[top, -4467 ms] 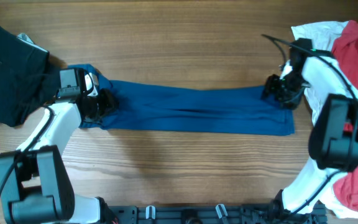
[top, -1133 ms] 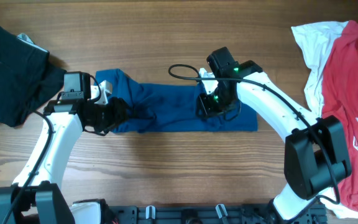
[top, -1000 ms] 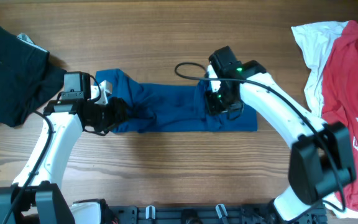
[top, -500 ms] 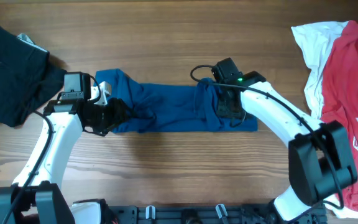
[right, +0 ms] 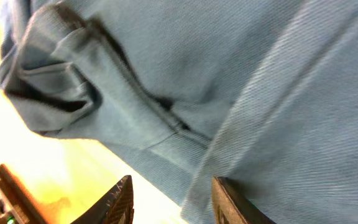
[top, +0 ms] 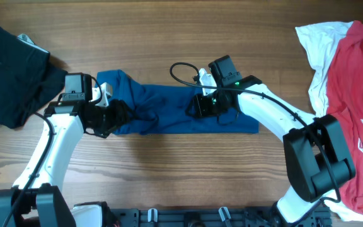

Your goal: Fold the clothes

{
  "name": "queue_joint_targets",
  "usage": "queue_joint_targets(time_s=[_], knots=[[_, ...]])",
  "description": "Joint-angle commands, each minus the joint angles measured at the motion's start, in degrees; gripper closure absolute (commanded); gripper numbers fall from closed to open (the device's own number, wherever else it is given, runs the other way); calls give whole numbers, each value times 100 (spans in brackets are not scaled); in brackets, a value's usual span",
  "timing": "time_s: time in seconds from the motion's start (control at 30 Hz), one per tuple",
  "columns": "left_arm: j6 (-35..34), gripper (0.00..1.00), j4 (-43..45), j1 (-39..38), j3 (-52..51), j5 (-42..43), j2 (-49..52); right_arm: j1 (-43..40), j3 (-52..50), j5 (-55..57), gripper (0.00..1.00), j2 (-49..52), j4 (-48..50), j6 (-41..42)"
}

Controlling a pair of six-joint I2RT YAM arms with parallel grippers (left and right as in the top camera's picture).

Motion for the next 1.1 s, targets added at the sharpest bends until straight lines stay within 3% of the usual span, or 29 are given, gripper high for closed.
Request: queue_joint_targets(time_s=[0.0, 0.23, 0.37, 0.43, 0.5, 0.67, 0.9, 1.07], knots=[[114, 41, -2, -26, 46, -37, -48, 9, 20, -249, 60, 42, -153, -199], [118, 35, 219, -24, 46, -520, -48, 9, 94, 1786, 60, -1246, -1163, -87], [116, 22, 1003, -11, 48, -890, -48, 9, 94, 2472, 53, -1934, -1543, 83], [118, 17, 1261, -9, 48, -1272, -22, 9, 94, 2474, 45, -2094, -1707, 83], [144, 16, 1335, -9, 48, -1456, 66, 9, 94, 2472, 43, -2092, -1801, 85], [870, 14, 1670, -9, 48, -1484, 721, 9, 92, 2472, 40, -2041, -1899, 166], [866, 14, 2391, -9, 48, -2122, 1373, 9, 92, 2470, 40, -2041, -1982, 168], [866, 14, 2538, -11, 48, -2092, 1858, 9, 92, 2470, 39, -2041, -1978, 315]])
